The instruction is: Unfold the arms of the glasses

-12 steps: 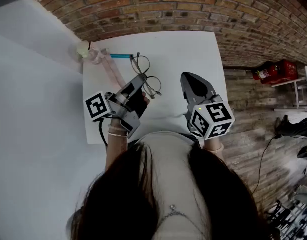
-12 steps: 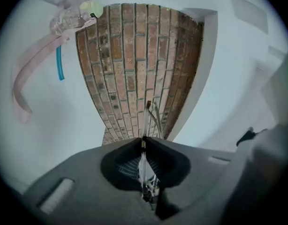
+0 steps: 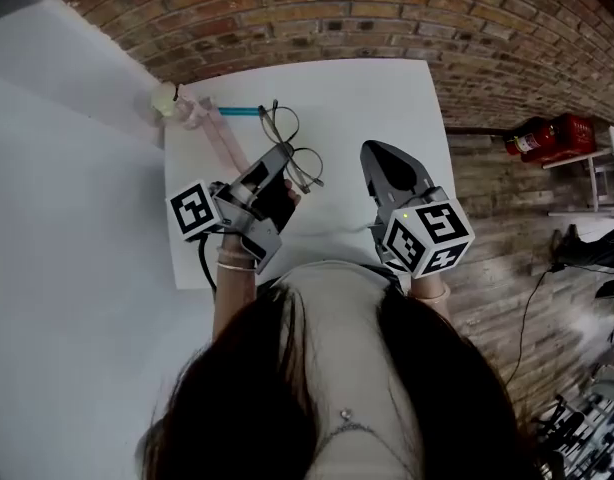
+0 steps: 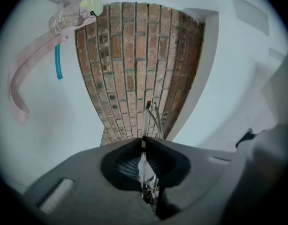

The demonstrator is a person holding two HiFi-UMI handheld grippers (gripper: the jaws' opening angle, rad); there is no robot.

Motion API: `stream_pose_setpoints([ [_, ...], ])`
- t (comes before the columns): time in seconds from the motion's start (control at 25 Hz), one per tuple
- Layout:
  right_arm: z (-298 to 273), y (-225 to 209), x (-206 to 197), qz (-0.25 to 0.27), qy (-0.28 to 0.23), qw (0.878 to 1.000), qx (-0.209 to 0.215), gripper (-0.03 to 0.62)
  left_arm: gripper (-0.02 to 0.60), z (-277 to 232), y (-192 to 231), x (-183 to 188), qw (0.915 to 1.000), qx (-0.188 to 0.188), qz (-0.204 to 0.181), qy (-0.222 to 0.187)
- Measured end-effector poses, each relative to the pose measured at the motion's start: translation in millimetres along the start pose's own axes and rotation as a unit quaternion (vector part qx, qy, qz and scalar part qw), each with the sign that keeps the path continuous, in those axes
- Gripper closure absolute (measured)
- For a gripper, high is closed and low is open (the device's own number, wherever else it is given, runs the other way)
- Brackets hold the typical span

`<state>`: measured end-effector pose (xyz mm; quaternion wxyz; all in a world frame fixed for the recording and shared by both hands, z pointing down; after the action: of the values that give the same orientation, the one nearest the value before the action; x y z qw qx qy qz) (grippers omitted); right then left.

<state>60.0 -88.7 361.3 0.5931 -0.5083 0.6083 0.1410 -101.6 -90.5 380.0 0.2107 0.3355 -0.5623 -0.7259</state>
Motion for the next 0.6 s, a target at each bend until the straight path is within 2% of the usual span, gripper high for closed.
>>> stream_pose_setpoints([
  [0.32, 2.1, 14.9, 1.9, 0.028, -0.007, 0.999, 0.033, 0.589, 0.555, 0.9, 1.7, 1.5, 1.0, 0.0, 0.003, -0.004],
  [0.6, 4.1, 26.5, 4.5, 0.03, -0.011, 0.997, 0.066, 0.589, 0.555, 0.6, -0.3, 3.1, 1.0, 0.002, 0.003, -0.007],
])
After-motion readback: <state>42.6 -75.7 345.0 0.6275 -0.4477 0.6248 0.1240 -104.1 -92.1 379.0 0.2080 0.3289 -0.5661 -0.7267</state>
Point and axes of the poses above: the fingertips, and each gripper's own axes: z backward along the fingers, y to its left, x out of its top, the point moved 4 cm from there along z, backward along the fingers, and after that the axes turned 10 degrees about -z, right-handed, at the moved point
